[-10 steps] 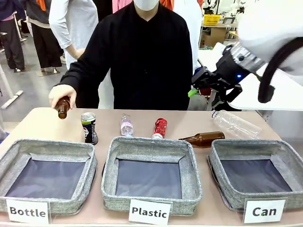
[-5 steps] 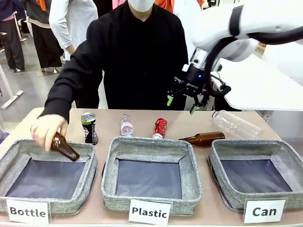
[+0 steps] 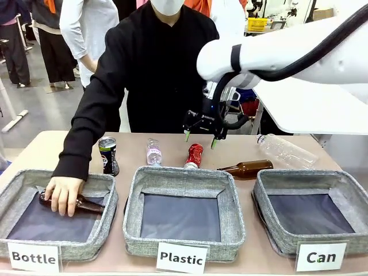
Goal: Sort the can waste into the basket.
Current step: Pick up the can waste from the table and place it in the right Fabric basket.
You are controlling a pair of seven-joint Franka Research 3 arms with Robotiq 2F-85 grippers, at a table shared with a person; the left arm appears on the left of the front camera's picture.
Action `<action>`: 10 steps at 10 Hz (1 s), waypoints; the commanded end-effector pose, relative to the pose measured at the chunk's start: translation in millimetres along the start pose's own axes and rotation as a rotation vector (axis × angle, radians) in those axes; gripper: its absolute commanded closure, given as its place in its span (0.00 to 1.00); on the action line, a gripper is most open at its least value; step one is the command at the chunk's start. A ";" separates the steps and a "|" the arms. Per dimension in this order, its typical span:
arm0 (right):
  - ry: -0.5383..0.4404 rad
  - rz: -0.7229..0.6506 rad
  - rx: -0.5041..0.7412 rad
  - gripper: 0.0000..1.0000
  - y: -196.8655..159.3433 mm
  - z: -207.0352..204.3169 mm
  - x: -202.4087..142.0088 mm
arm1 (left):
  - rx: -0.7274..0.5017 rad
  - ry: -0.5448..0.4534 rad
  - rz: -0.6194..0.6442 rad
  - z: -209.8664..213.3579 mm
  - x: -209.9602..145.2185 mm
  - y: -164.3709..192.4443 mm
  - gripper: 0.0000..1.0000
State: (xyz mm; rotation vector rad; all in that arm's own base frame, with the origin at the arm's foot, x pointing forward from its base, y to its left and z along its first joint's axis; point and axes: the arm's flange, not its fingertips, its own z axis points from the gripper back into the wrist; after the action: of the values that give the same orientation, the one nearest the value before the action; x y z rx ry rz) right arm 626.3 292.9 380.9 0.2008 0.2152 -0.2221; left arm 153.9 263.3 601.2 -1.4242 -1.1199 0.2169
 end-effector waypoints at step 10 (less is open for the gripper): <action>-0.129 0.022 -0.105 0.00 9.6 -73.3 43.0 | 0.175 0.358 0.146 -118.5 -79.3 103.5 0.00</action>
State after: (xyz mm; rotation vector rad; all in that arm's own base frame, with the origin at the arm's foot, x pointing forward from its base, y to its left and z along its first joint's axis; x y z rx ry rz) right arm 655.4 314.7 302.5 0.1276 0.1204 -0.2101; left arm 241.0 178.3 527.5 -1.3995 -0.7607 0.1794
